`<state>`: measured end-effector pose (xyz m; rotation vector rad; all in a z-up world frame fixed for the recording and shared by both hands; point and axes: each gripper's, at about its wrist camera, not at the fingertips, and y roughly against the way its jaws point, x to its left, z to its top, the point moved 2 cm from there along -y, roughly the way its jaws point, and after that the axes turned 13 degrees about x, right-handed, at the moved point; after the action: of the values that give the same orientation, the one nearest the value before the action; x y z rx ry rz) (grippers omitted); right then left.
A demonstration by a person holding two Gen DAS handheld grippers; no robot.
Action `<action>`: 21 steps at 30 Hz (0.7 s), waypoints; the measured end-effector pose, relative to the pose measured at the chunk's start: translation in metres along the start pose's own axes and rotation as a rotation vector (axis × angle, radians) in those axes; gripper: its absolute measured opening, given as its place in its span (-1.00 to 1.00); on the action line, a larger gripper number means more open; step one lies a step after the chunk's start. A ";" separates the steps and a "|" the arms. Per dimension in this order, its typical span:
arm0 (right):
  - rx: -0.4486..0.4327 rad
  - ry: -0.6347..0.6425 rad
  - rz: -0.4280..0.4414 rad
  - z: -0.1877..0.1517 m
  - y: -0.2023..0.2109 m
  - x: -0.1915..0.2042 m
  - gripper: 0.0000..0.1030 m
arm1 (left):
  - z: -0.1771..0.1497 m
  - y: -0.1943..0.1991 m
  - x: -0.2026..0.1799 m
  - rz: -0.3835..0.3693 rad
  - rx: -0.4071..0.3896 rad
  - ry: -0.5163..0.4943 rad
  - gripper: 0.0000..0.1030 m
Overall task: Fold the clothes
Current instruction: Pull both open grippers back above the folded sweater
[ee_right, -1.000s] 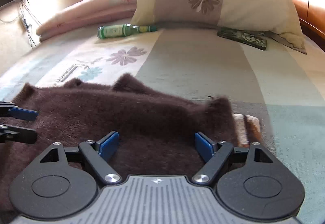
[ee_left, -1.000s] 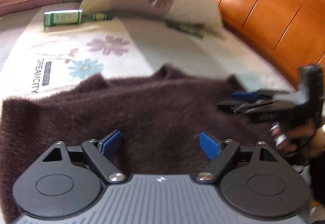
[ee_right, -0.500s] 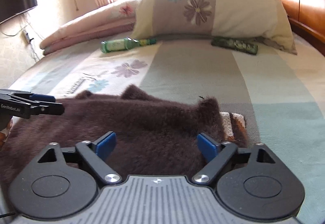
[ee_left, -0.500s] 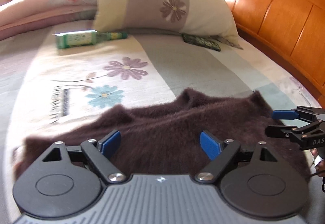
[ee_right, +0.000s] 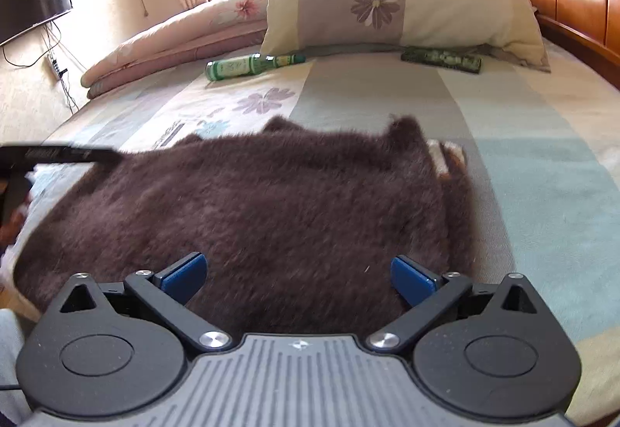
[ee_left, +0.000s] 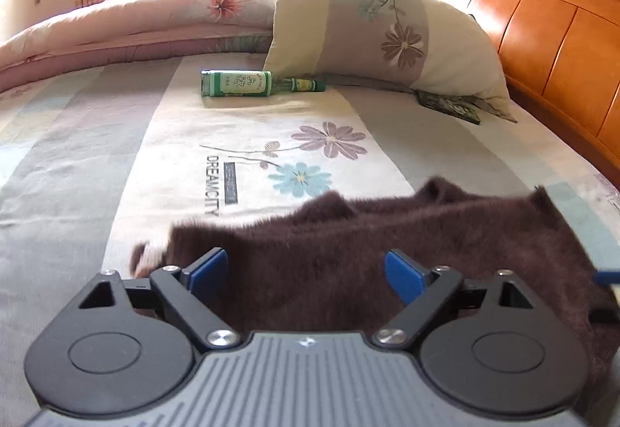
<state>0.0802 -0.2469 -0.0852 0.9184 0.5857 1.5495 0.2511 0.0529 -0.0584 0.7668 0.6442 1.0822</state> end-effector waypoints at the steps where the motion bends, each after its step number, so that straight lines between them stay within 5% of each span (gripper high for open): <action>1: -0.001 0.000 -0.004 -0.002 -0.001 0.001 1.00 | 0.004 -0.008 0.005 -0.005 0.008 0.000 0.73; 4: -0.001 -0.010 -0.010 -0.005 -0.003 0.001 1.00 | 0.007 -0.045 0.021 0.024 0.130 0.054 0.67; 8: -0.007 -0.053 0.008 -0.006 0.001 -0.003 1.00 | 0.008 -0.023 0.017 0.004 0.134 0.026 0.71; 10: -0.011 -0.062 0.017 -0.007 0.001 -0.005 1.00 | 0.002 0.005 0.017 -0.030 0.107 0.037 0.72; 18: -0.017 -0.034 -0.012 -0.011 -0.001 0.001 1.00 | -0.066 0.039 0.018 -0.252 0.259 0.180 0.76; 21: -0.020 -0.049 0.009 -0.012 0.004 -0.001 1.00 | -0.083 0.039 0.023 -0.237 0.277 0.228 0.75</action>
<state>0.0681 -0.2474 -0.0886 0.9424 0.5310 1.5345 0.1737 0.1043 -0.0776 0.7863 1.0683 0.8778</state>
